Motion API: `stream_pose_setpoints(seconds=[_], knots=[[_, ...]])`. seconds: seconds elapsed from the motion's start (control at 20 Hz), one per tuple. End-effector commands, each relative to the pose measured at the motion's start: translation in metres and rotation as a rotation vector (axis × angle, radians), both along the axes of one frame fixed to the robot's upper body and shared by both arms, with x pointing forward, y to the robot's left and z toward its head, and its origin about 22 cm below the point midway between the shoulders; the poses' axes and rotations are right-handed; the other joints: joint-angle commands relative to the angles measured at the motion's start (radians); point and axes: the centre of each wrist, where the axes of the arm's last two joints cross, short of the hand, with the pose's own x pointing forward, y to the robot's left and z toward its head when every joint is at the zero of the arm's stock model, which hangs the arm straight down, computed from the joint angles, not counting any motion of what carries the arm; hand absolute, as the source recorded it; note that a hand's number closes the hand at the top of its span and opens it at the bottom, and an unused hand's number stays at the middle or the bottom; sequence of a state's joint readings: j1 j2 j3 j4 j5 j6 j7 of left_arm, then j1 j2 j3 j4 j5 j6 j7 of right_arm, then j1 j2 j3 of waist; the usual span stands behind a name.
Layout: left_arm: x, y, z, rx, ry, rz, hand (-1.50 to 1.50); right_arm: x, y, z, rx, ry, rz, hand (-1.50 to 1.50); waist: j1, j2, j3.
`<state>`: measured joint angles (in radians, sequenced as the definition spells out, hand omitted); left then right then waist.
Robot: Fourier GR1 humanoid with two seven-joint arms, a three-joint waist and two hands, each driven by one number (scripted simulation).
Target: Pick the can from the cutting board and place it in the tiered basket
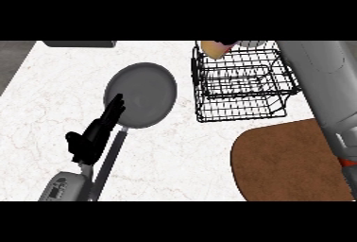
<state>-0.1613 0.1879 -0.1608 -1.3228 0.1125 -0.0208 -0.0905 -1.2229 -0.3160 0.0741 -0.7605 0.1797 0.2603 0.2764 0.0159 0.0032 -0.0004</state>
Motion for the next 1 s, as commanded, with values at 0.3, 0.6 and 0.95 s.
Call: stream_pose_setpoints(seconds=[0.3, 0.6, 0.95], knots=[[0.003, 0.007, 0.009, 0.008, 0.006, 0.011, 0.00, 0.005, 0.001, -0.004, 0.180, 0.386, -0.041, -1.50, -0.018, -0.007, 0.000], [-0.004, 0.015, -0.007, -0.002, 0.000, 0.033, 0.00, 0.000, -0.020, -0.006, 0.336, 0.296, -0.162, -1.50, -0.018, -0.005, 0.000], [-0.016, 0.004, -0.011, -0.008, 0.008, 0.005, 0.00, -0.003, -0.086, 0.028, 0.377, -0.033, -0.554, -1.50, -0.006, -0.001, 0.000]])
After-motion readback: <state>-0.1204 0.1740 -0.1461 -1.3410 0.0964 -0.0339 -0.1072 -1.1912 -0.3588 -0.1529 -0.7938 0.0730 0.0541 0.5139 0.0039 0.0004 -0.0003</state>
